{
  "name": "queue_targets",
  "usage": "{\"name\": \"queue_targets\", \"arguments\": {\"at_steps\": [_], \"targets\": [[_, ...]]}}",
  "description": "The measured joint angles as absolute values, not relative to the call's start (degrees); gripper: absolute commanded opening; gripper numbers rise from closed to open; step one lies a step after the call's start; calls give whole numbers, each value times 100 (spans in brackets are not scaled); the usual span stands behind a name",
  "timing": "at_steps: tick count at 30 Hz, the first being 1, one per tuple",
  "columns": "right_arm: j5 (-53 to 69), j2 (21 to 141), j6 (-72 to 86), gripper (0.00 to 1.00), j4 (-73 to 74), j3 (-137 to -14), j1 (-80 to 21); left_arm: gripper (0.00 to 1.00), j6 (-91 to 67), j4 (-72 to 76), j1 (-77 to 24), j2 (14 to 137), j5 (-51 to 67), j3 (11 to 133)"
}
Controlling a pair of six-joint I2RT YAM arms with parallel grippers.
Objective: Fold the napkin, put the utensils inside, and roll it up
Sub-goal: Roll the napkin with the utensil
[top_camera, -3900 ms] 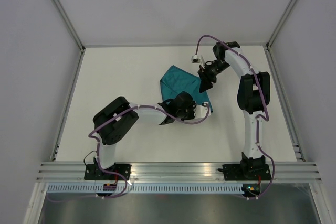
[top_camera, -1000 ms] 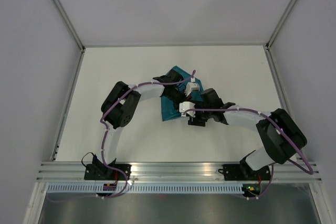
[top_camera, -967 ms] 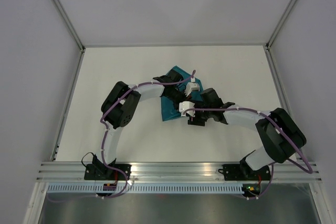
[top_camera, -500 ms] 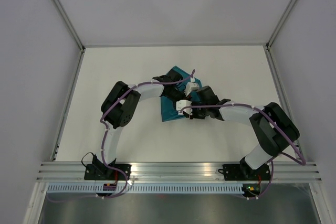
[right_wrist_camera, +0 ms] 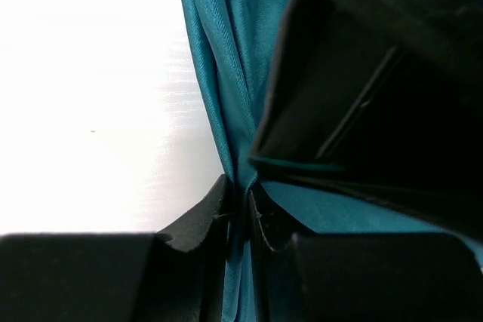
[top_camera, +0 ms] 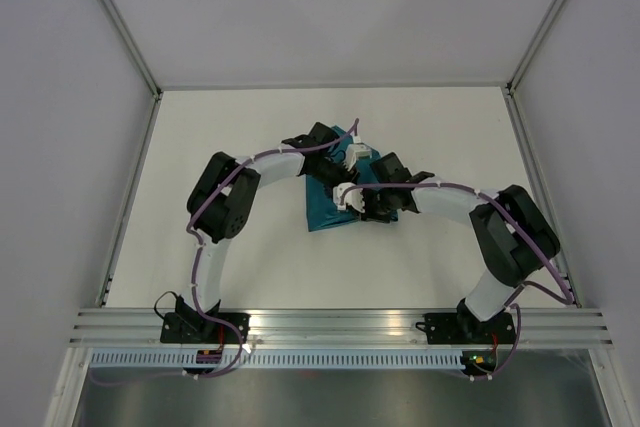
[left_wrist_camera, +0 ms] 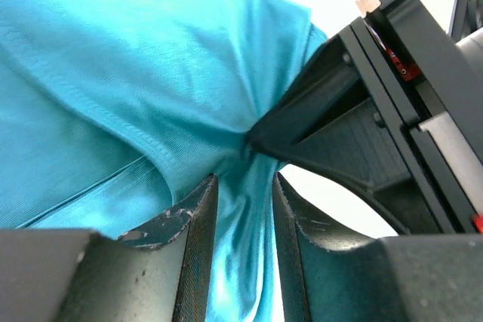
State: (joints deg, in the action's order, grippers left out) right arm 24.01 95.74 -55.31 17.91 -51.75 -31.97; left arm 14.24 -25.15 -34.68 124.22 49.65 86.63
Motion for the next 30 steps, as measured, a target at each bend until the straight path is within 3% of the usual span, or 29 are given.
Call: {"name": "queue_targets", "arguments": {"at_steps": [12, 22, 30], "targets": [[3275, 10379, -5741, 17, 3514, -6420, -2679, 38, 561, -1586, -2886, 11638, 4862, 8429], [4014, 11605, -6388, 17, 5505, -8040, -2137, 36, -217, 307, -2724, 10040, 3765, 6438], [4296, 12335, -6657, 16, 6484, -8739, -1973, 36, 58, 1304, -3017, 8807, 2657, 5282]]}}
